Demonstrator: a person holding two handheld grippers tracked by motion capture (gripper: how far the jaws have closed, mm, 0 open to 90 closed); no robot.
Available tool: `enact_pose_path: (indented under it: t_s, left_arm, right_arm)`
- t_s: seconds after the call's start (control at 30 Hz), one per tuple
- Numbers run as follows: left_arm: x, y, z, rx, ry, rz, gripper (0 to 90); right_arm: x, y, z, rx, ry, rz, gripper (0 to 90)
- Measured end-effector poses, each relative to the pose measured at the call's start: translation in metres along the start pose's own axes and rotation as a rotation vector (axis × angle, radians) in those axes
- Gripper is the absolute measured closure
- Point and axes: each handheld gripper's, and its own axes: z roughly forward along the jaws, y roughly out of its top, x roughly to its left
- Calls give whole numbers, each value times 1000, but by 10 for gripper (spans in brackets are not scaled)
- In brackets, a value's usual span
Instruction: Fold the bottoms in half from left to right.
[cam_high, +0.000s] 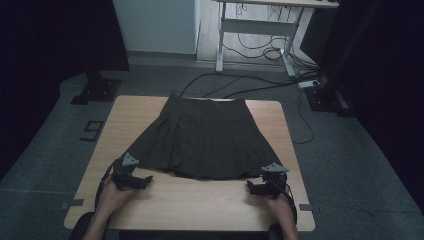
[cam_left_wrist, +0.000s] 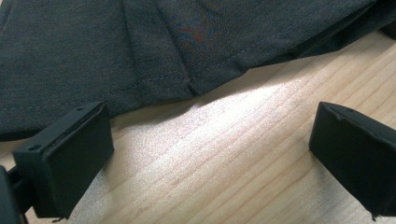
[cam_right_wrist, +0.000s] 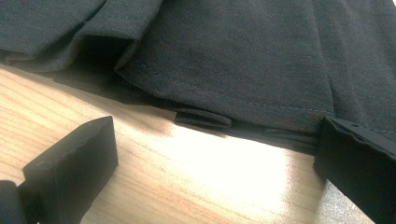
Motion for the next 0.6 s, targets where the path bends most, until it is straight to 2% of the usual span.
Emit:
enact_pose_path:
  t_s: [0.37,0.6]
  left_arm:
    - [0,0,0,0,0,-1,0]
    - [1,2,-1,8,-2,-1,10]
  right_arm:
    - [-1,1,0,9,6,-5,0]
    - [0,4,-2,46,4,4,0]
